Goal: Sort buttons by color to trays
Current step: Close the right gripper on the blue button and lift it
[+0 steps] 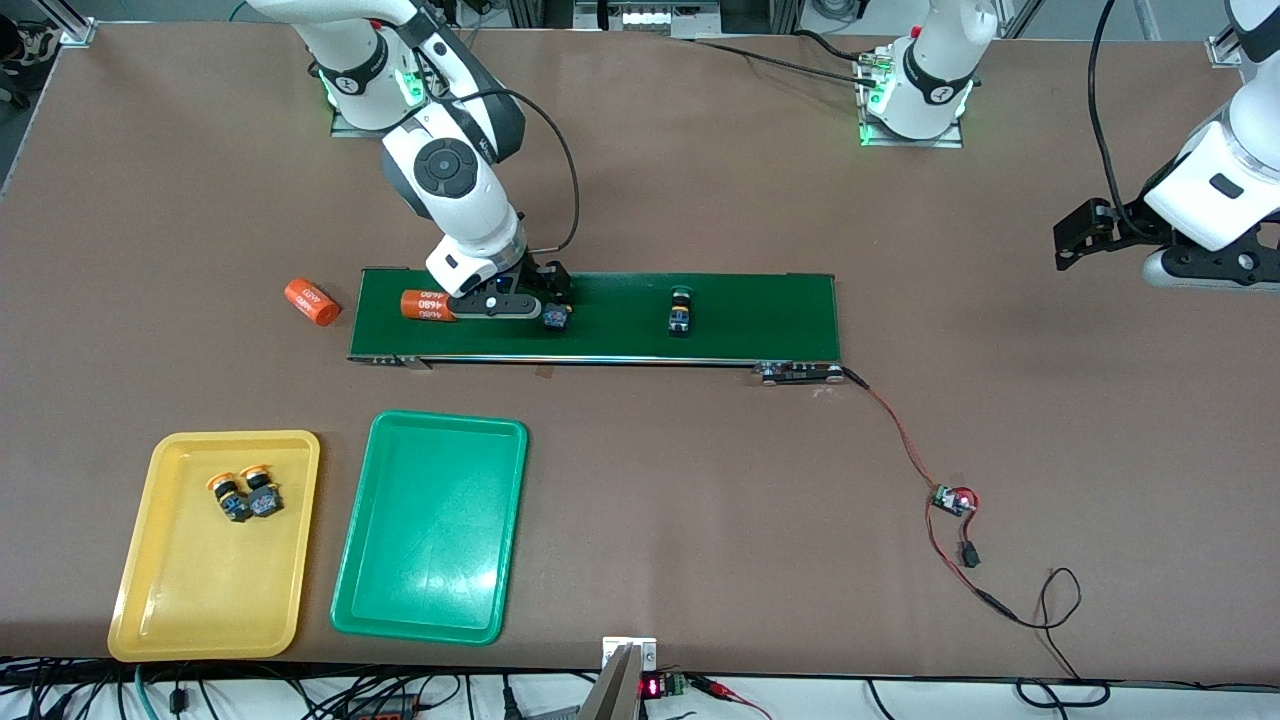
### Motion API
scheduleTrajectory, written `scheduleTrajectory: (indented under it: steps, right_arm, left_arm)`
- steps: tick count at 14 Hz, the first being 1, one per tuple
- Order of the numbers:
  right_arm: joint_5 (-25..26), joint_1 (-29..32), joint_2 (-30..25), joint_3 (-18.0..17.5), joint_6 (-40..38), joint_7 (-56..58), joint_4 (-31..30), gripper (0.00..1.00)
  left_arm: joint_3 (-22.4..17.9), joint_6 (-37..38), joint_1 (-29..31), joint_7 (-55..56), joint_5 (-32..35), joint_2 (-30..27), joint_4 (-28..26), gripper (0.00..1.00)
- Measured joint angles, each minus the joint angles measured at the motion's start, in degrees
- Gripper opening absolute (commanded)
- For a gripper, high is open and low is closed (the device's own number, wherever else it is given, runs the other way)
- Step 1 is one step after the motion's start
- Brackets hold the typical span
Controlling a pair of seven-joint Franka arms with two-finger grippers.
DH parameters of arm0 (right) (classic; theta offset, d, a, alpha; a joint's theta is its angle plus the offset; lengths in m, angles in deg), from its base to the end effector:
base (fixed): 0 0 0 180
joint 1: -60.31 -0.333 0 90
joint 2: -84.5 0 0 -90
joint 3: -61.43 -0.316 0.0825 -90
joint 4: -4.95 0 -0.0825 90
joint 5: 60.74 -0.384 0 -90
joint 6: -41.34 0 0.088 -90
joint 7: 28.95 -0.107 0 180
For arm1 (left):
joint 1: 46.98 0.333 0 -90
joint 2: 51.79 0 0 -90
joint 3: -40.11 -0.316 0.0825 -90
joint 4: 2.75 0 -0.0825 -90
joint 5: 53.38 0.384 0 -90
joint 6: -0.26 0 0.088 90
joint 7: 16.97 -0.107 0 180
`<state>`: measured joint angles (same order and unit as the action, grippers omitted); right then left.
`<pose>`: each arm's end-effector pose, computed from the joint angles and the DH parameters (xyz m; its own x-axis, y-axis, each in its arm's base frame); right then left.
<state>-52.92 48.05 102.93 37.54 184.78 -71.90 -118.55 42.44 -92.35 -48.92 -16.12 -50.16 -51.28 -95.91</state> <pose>0.4632 0.3367 0.2661 0.9993 -0.0345 0.0168 -0.0332 -0.9969 -0.0716 0.5587 -0.0358 0.5976 0.9979 -0.0622 -0.0177 -0.0631 -0.9964 -0.0560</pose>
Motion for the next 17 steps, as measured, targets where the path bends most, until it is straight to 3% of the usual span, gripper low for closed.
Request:
scheduleTrajectory:
  steps: [9, 10, 14, 15, 16, 17]
  right_arm:
    - [0.0, 0.0, 1.4, 0.0, 1.7, 0.0, 0.0, 1.0]
    - [0.0, 0.0, 1.8, 0.1, 2.2, 0.0, 0.0, 0.95]
    - [1.7, 0.0, 3.4, 0.7, 3.8, 0.0, 0.0, 0.49]
    - [2.6, 0.0, 3.7, 0.8, 3.9, 0.0, 0.0, 0.27]
    - [3.2, 0.0, 3.8, 1.0, 3.9, 0.0, 0.0, 0.14]
    - [3.6, 0.0, 3.9, 1.2, 3.9, 0.0, 0.0, 0.08]
  left_arm:
    - [0.0, 0.0, -0.1, 0.0, 0.0, 0.0, 0.0, 1.0]
    - [0.1, 0.0, -0.1, 0.0, 0.0, 0.0, 0.0, 1.0]
    - [0.2, 0.1, -0.1, 0.0, 0.0, 0.0, 0.0, 1.0]
    - [0.2, 0.1, -0.1, 0.0, 0.0, 0.0, 0.0, 1.0]
    - [0.2, 0.1, -0.1, 0.0, 0.0, 0.0, 0.0, 1.0]
    - [0.3, 0.1, -0.1, 0.0, 0.0, 0.0, 0.0, 1.0]
